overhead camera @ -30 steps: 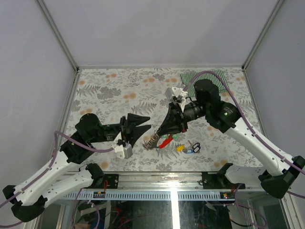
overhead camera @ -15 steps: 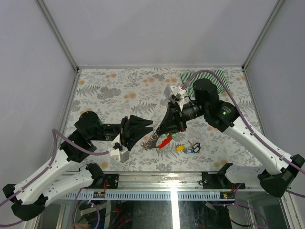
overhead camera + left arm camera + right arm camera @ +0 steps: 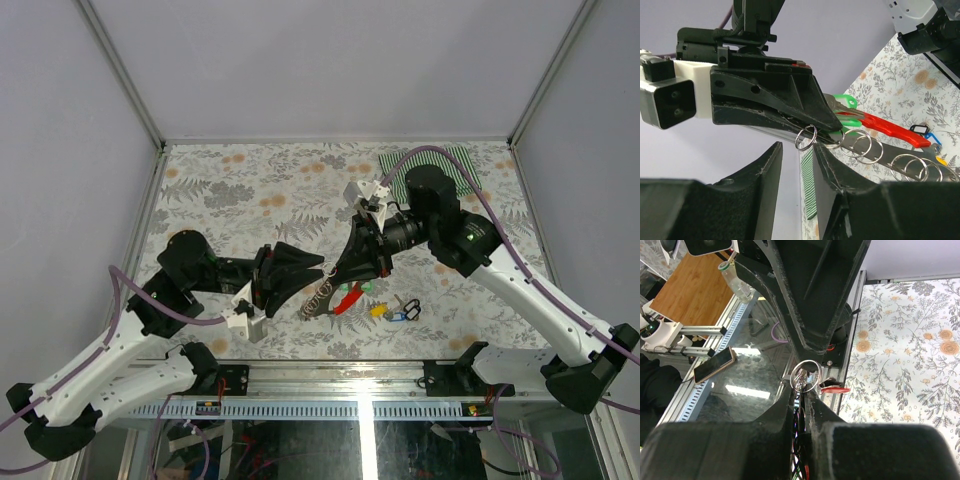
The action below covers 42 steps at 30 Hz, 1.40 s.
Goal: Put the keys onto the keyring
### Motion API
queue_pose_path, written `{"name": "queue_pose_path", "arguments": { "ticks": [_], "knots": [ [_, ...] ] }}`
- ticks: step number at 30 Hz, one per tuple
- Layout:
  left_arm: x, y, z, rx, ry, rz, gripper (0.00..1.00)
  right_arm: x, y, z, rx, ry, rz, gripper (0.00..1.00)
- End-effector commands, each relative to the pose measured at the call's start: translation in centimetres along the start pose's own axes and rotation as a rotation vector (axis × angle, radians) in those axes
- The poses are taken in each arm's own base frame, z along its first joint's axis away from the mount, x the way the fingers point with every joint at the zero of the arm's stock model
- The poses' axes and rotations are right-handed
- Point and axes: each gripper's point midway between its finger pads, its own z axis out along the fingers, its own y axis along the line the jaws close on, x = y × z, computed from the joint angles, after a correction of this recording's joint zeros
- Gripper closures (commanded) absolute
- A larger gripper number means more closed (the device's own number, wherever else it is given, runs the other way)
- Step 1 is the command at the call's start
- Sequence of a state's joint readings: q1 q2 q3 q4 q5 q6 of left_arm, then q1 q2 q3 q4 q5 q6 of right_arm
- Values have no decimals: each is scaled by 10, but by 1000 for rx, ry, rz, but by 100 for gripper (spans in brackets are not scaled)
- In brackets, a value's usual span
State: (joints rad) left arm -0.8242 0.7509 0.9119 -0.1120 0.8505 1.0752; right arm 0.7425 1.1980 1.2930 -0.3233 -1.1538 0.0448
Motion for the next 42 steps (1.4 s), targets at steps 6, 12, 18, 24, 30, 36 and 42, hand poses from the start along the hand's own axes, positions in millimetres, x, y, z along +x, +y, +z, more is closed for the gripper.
{"name": "queue_pose_path", "arguments": {
  "ticks": [6,12,18,24,30,36,42],
  "knots": [
    [-29,16,2,-1,-103,70,68,-19,1,0,-6,-37,-67,99],
    [-24,11,3,21,-85,56,71,-20,3,-1,-15,-40,-71,99],
    [-22,14,4,17,-78,58,79,-20,4,0,-28,-40,-67,99],
    [-22,18,5,18,-75,64,87,-19,5,0,-36,-39,-59,99],
    [-21,14,6,46,-71,58,93,-18,5,0,-37,-38,-60,99],
    [-16,7,4,89,-35,36,100,-19,6,-1,-35,-40,-66,98],
    [-9,12,1,73,29,-40,100,-23,7,-5,11,-48,-110,67]
  ]
}}
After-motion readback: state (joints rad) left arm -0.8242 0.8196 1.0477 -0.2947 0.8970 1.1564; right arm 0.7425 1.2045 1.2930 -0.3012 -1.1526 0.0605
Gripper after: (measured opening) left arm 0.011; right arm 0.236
